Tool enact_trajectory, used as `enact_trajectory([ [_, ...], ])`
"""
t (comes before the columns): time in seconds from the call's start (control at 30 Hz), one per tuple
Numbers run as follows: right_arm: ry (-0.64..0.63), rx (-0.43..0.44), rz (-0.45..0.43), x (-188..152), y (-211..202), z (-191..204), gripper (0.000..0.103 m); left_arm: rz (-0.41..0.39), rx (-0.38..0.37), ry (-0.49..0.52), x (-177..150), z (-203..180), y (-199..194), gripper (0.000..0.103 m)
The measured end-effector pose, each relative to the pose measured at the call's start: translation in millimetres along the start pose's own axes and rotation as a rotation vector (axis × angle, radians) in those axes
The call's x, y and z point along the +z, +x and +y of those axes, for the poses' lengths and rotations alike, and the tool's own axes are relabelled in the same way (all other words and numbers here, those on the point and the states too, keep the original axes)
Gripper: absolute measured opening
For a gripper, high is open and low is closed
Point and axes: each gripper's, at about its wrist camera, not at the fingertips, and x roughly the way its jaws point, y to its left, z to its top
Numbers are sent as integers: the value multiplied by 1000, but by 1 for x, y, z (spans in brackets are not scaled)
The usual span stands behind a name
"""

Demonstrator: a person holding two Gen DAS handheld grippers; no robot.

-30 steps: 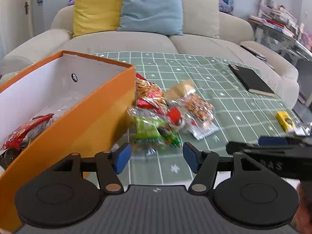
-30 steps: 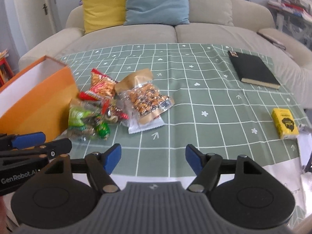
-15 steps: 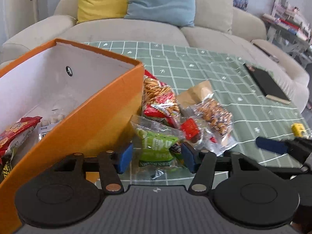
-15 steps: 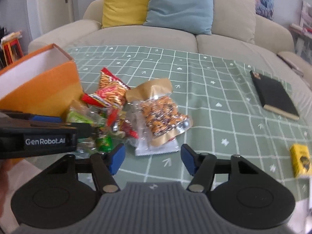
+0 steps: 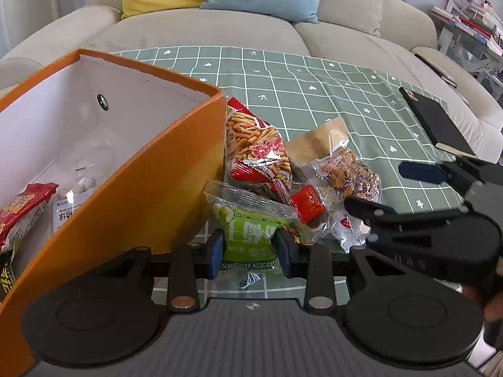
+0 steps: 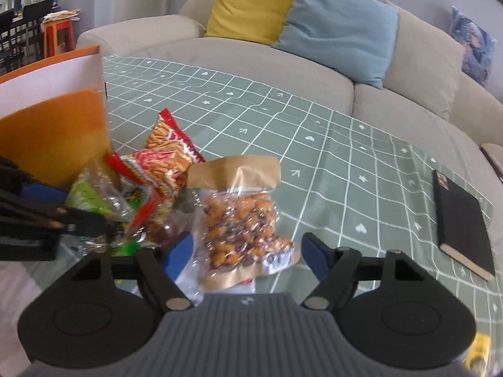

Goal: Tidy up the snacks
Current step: 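Grasp the green snack bag with the left tool while the right tool grasps the nut vacuum pack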

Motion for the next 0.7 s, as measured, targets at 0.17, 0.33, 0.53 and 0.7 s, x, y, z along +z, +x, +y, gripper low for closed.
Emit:
enact_trajectory([
  [0.17,32,72,3,1,16,-13,82,27,13,-11,5,-2,2,39],
  [0.33,62,108,4,2,28,-15,82,49,33,-17,8,-4,3,39],
  [0.53,87,137,17,4,35,-14,71,67,44,-35,9,-4,4,39],
  [0.7,66,118,32,4,31,-8,66,66,51,-32,9,-5,5,39],
])
